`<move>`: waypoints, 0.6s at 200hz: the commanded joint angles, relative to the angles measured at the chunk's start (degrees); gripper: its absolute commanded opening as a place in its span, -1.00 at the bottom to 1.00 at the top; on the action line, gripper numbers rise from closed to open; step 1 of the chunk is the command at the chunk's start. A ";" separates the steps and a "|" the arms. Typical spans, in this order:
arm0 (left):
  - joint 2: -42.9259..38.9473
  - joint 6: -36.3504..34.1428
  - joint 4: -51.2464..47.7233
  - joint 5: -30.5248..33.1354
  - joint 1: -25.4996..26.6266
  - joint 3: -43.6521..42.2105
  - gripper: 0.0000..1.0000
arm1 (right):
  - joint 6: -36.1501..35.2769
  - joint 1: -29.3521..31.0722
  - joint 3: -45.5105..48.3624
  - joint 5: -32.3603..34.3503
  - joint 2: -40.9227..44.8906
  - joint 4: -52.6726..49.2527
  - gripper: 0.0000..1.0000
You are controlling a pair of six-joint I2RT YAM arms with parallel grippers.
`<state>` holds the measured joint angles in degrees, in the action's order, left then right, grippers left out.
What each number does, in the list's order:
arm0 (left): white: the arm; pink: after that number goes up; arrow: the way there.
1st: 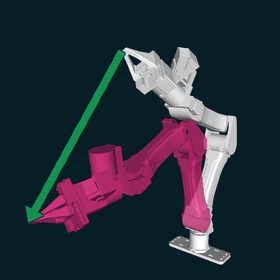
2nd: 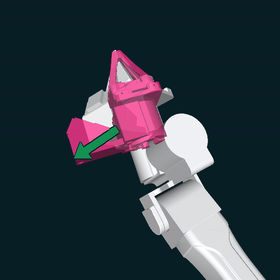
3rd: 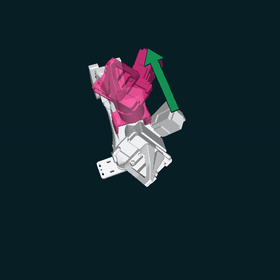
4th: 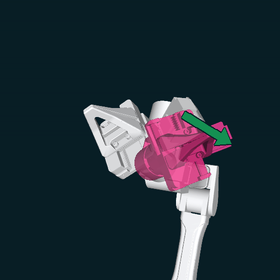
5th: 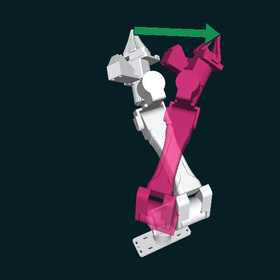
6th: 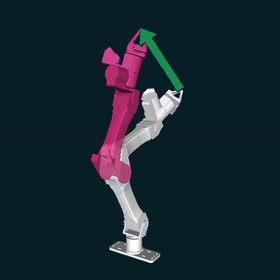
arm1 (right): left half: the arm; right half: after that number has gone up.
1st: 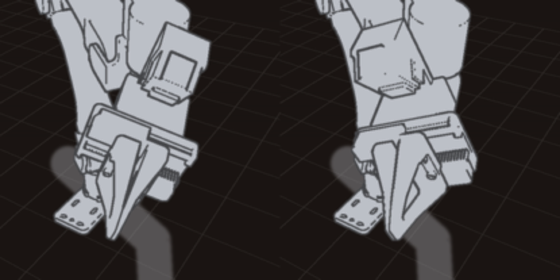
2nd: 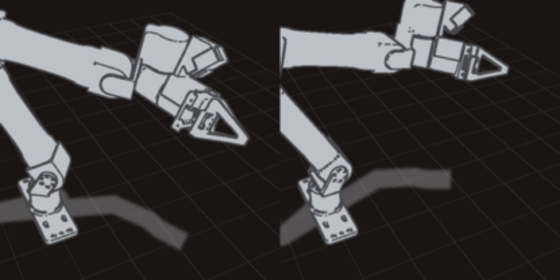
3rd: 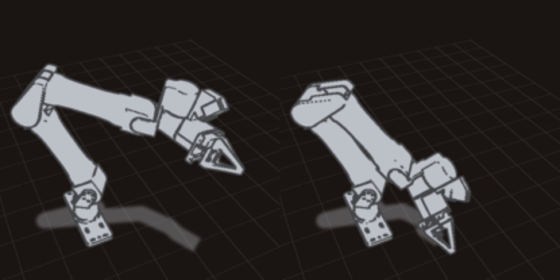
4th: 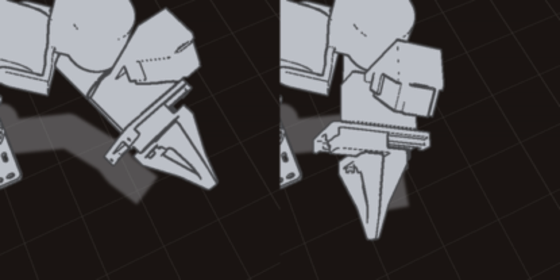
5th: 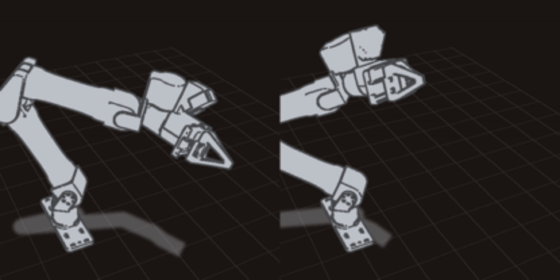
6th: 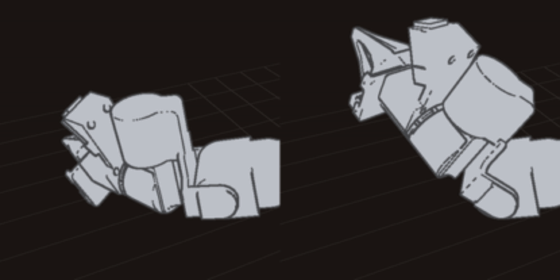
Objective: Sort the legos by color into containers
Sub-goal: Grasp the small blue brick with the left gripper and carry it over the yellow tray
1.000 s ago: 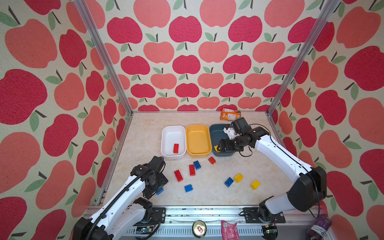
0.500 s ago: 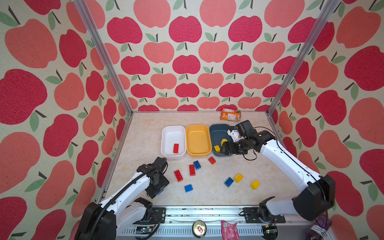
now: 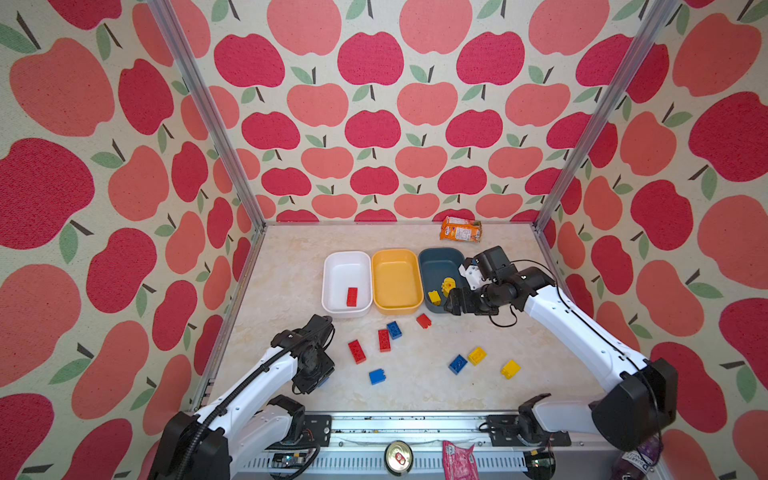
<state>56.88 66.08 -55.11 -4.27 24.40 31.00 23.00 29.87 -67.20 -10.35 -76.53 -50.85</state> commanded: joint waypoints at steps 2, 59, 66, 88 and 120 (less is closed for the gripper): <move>-0.52 -0.88 -3.66 2.12 0.88 4.80 -0.31 | 1.60 -0.43 1.09 0.85 1.66 0.40 0.78; 7.47 -6.49 -2.42 6.87 4.45 20.06 -0.36 | 2.99 -0.80 3.45 1.02 3.44 1.10 0.78; 9.58 -7.77 -1.91 7.21 5.12 22.63 -0.36 | 3.16 -0.87 3.75 1.12 3.81 1.11 0.78; 17.19 -12.56 -0.05 7.20 7.28 31.24 -0.36 | 3.79 -1.35 5.28 1.21 5.30 1.19 0.78; 29.73 -20.54 1.31 4.39 10.06 44.71 -0.37 | 4.50 -2.31 7.38 0.92 7.16 1.68 0.78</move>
<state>80.03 53.63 -55.33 1.06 32.77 67.81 25.93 28.34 -61.47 -9.93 -71.16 -49.60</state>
